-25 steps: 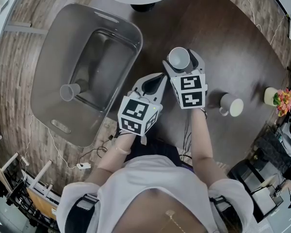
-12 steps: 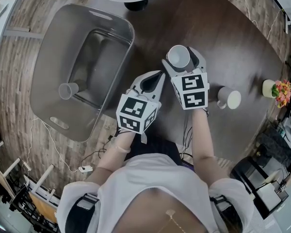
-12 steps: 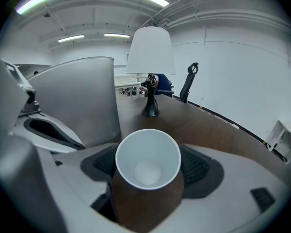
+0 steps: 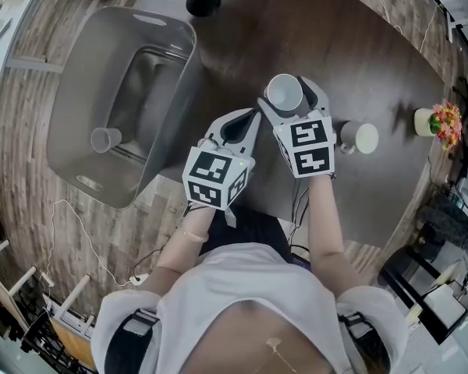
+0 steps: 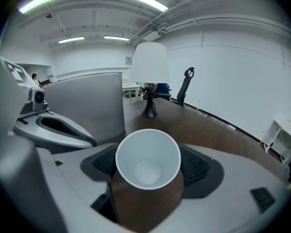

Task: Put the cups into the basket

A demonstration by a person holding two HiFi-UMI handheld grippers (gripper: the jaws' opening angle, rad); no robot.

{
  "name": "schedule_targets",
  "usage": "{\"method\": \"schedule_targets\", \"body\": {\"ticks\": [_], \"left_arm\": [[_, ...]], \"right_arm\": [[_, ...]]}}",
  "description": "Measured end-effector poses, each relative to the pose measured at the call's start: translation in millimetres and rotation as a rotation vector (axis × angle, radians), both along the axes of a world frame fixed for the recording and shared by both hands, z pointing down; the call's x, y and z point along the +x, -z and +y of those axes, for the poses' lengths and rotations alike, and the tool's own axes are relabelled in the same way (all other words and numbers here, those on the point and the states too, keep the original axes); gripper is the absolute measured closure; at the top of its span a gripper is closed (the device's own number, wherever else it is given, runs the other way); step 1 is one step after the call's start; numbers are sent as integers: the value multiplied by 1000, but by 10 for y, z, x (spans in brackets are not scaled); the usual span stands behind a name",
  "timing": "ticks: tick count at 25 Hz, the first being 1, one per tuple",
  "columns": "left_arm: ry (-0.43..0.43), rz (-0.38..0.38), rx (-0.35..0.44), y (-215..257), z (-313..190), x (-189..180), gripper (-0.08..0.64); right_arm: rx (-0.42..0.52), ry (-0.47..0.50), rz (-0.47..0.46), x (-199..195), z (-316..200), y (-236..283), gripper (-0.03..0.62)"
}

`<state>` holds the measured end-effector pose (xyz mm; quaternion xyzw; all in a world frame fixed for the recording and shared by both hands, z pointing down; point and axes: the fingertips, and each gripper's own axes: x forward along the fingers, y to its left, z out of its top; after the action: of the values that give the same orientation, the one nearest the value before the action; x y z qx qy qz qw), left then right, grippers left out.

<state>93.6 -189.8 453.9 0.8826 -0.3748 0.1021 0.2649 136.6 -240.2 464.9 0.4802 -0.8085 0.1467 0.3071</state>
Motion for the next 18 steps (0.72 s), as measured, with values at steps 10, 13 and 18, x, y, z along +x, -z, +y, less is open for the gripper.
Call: {"method": "schedule_targets", "body": {"ticks": [10, 13, 18], "left_arm": [[-7, -14, 70, 230, 319, 126, 551], [-2, -14, 91, 283, 420, 164, 551], [19, -4, 110, 361, 596, 163, 551]], "right_arm": [[38, 5, 13, 189, 529, 285, 205], [52, 12, 16, 242, 678, 357, 204], [59, 41, 31, 265, 958, 445, 205]]}}
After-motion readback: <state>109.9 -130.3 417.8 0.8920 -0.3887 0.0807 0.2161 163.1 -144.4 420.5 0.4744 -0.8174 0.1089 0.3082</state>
